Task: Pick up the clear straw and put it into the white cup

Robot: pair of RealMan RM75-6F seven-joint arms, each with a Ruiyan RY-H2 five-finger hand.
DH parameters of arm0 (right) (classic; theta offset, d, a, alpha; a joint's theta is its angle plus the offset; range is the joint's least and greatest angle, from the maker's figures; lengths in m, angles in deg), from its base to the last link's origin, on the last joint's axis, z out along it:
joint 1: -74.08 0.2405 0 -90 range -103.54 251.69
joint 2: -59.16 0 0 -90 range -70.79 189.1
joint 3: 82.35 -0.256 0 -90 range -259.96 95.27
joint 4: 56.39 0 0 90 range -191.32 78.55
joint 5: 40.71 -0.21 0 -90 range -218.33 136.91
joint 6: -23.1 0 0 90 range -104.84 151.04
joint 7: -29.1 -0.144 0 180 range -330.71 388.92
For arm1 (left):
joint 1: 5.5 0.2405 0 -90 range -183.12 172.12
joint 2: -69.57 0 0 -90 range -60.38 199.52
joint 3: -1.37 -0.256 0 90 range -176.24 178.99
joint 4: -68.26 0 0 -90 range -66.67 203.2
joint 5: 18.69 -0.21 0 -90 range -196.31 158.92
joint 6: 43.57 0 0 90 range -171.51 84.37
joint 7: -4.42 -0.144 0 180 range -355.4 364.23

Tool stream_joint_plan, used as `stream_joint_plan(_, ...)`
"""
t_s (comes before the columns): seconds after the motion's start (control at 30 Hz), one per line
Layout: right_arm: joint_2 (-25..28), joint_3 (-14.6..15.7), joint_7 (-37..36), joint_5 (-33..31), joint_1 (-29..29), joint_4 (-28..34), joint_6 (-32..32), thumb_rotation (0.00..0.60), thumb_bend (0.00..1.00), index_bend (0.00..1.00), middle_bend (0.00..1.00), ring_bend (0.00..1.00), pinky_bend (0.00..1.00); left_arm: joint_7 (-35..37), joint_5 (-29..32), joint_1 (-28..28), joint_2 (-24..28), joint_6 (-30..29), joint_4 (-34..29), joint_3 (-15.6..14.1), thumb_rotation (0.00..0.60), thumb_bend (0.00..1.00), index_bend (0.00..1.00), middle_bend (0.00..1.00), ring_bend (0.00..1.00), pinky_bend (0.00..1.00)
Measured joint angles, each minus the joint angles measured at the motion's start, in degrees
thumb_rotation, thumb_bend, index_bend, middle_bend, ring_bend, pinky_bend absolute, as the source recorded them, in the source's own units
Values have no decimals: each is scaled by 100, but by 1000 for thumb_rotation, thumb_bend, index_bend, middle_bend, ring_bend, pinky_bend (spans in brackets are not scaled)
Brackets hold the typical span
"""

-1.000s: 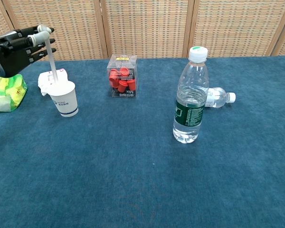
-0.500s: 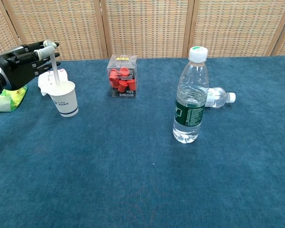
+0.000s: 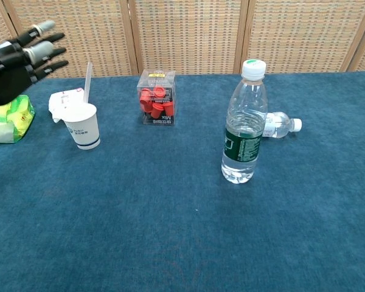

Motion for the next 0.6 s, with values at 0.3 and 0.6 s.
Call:
stream_joint_plan(0.3,52,20,-101,100,-68,27,-167,600,0,0,0,0,0,-1494,-336,421,789,-975,-725,-102,600,132,0,0,0,0)
stream_joint_plan(0.6,71,29,-141,174,-111,44,-297,600,0,0,0,0,0,-5303,-393,1058,2042,-1156,-1977,-553,600,81,0,0,0,0)
